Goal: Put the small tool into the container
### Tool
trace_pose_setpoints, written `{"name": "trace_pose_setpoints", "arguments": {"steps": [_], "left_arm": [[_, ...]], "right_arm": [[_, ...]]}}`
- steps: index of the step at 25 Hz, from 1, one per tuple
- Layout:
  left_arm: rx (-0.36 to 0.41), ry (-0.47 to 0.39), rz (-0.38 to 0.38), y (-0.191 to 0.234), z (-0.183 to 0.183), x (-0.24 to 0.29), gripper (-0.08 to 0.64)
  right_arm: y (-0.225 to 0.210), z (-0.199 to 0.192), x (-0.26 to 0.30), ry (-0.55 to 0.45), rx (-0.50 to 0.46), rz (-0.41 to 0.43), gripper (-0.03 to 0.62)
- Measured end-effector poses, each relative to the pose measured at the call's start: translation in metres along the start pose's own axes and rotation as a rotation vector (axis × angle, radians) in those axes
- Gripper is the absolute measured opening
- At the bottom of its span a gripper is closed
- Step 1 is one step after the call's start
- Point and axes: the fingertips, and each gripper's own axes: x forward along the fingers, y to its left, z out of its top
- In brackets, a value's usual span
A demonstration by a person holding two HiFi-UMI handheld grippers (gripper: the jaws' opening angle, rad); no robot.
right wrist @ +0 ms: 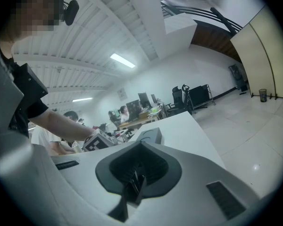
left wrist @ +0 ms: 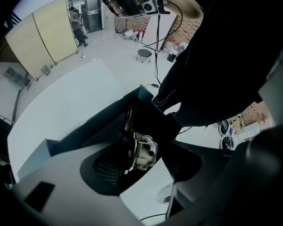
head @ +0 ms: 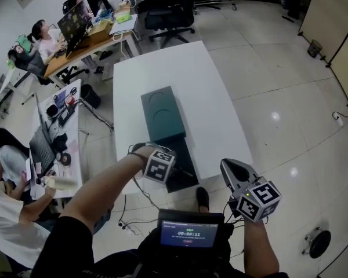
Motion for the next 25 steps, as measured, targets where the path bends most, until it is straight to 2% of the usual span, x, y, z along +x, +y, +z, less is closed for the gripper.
{"name": "trace_pose_setpoints", "arguments": {"steps": [2,4,6,11,14,16,18,22,25], "left_arm": [[0.010,-0.002,0.001,0.002,0.001,-0.001,0.296],[0.032,-0.011,0.034,0.006,0.001,0.000,0.265],[0.042,-0.029,0.077,0.012,0.001,0.000,0.133],[0.036,-0.048,0.090,0.014,0.003,-0.002,0.124],[0.044,-0.066,0.190,0.029,0.003,-0.008,0.082],[0.101,-0.028,0.238,0.032,-0.001,-0.009,0.043],[0.160,0.019,0.234,0.026,-0.006,-0.007,0.032],[0.226,0.062,0.244,0.021,-0.013,-0.001,0.035],[0.318,0.088,0.309,0.021,-0.015,0.007,0.037]], "right_arm": [[-0.002,0.001,-0.002,-0.003,0.000,-0.002,0.011],[-0.004,0.001,-0.003,-0.005,-0.001,-0.002,0.011],[-0.005,-0.001,-0.003,-0.002,0.000,-0.003,0.011],[-0.002,-0.001,0.001,0.005,0.000,0.001,0.011],[0.001,0.001,0.005,0.002,0.000,0.013,0.011],[0.004,-0.001,0.007,0.009,-0.002,0.019,0.011],[0.007,-0.001,0.009,0.013,-0.003,0.024,0.011],[0.007,-0.001,0.011,0.011,0.000,0.020,0.011],[0.009,0.001,0.010,0.008,-0.006,0.021,0.011]]}}
